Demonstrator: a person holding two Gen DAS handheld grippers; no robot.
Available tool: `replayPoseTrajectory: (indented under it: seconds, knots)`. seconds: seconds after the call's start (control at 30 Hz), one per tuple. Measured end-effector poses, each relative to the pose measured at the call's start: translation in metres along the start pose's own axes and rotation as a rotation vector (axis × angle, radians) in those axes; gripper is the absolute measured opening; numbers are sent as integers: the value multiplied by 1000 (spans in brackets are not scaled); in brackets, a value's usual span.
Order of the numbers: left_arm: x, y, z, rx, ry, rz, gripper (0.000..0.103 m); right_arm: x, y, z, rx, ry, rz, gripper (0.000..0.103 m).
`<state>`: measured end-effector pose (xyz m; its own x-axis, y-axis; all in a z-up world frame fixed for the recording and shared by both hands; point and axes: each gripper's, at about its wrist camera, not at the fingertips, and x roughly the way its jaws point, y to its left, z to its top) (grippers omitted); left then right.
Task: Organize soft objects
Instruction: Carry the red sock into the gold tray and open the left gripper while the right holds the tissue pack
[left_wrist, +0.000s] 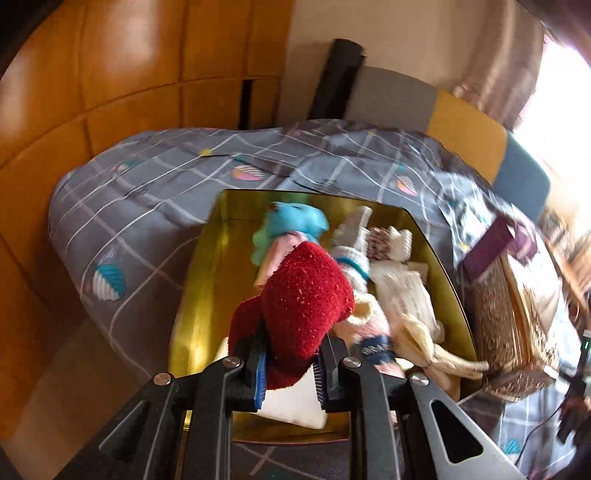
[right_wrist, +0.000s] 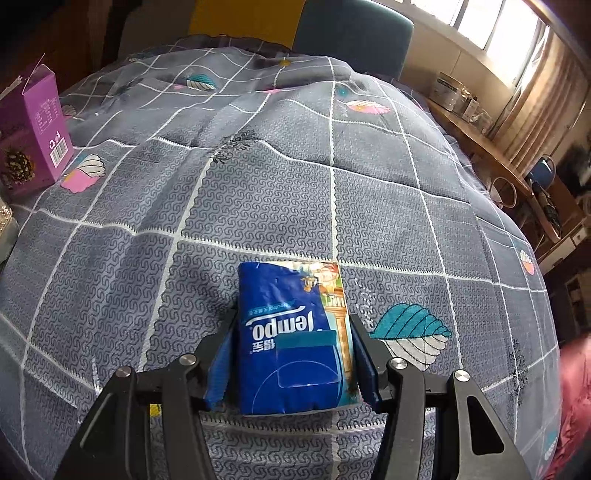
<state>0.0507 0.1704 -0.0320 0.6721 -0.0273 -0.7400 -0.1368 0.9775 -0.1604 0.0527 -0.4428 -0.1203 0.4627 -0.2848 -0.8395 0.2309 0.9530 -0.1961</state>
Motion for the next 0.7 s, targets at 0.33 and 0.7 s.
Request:
replayPoseTrajectory:
  seconds: [0.33, 0.7]
  knots:
    - [19, 1, 14, -40, 77, -130, 19, -3, 2, 0, -21, 1, -10, 56]
    - [68, -17, 3, 51, 180, -27, 46, -3, 3, 1, -24, 0, -12, 56]
